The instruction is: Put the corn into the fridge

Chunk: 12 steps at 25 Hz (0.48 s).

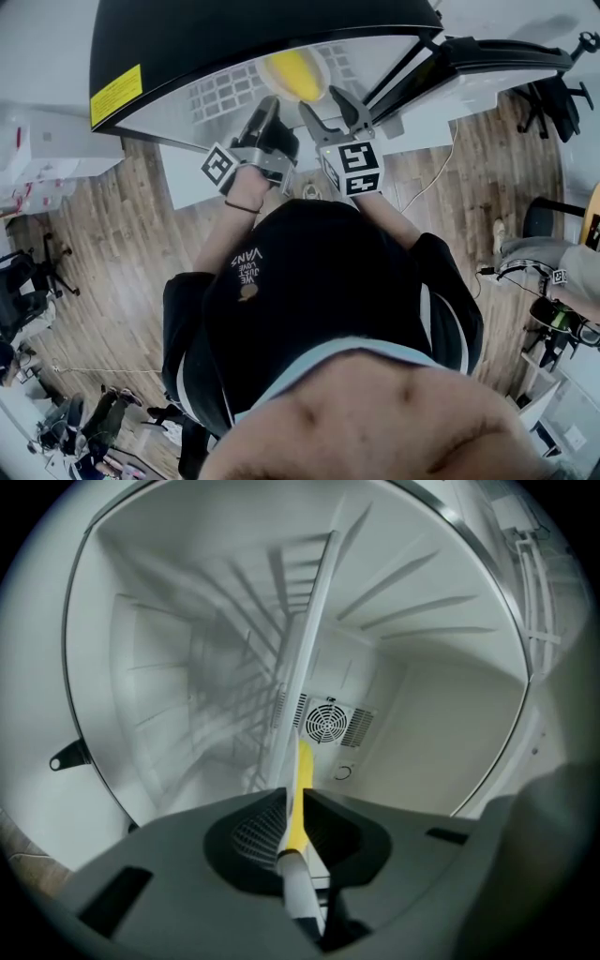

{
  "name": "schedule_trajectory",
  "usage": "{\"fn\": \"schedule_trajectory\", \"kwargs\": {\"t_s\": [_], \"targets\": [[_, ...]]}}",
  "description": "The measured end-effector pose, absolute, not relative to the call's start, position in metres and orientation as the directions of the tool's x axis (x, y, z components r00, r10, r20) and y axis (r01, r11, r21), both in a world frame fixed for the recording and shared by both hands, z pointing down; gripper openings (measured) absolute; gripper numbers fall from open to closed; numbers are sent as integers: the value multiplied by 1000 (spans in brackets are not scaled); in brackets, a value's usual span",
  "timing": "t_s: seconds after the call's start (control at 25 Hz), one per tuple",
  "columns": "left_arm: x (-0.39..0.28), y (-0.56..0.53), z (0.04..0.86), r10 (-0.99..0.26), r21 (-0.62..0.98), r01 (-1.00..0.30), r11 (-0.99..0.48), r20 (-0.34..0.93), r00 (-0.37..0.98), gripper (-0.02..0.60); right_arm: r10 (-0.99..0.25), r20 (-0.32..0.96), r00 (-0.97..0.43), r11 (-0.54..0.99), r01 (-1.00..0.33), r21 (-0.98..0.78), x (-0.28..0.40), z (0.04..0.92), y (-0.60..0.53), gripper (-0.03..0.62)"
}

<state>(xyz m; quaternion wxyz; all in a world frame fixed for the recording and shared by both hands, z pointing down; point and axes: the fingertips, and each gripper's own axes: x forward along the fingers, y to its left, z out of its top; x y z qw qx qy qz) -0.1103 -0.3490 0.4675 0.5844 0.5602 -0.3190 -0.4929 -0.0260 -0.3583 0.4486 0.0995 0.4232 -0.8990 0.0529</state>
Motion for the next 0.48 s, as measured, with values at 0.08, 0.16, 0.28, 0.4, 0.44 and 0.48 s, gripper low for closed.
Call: {"fn": "schedule_trajectory", "kwargs": {"t_s": [0.08, 0.16, 0.28, 0.4, 0.44, 0.48], "targets": [[-112, -349, 469, -935, 969, 219, -114, -179, 307, 38, -749, 224, -623, 638, -770, -9, -27, 449, -361, 253], [-113, -349, 470, -936, 969, 219, -115, -179, 303, 38, -749, 222, -625, 639, -769, -8, -28, 450, -362, 253], [-115, -348, 469, -938, 968, 222, -115, -180, 296, 38, -747, 222, -627, 642, -767, -8, -31, 450, -364, 253], [-118, -347, 469, -941, 969, 220, -116, -178, 289, 38, -746, 223, -628, 643, -766, -5, -33, 448, -368, 253], [-119, -346, 469, -941, 969, 219, -116, -177, 287, 38, -745, 223, -629, 644, -765, -4, -33, 448, -370, 253], [-119, -346, 469, -942, 969, 220, -116, -177, 285, 38, -744, 222, -631, 646, -763, -4, -34, 447, -371, 253]]}}
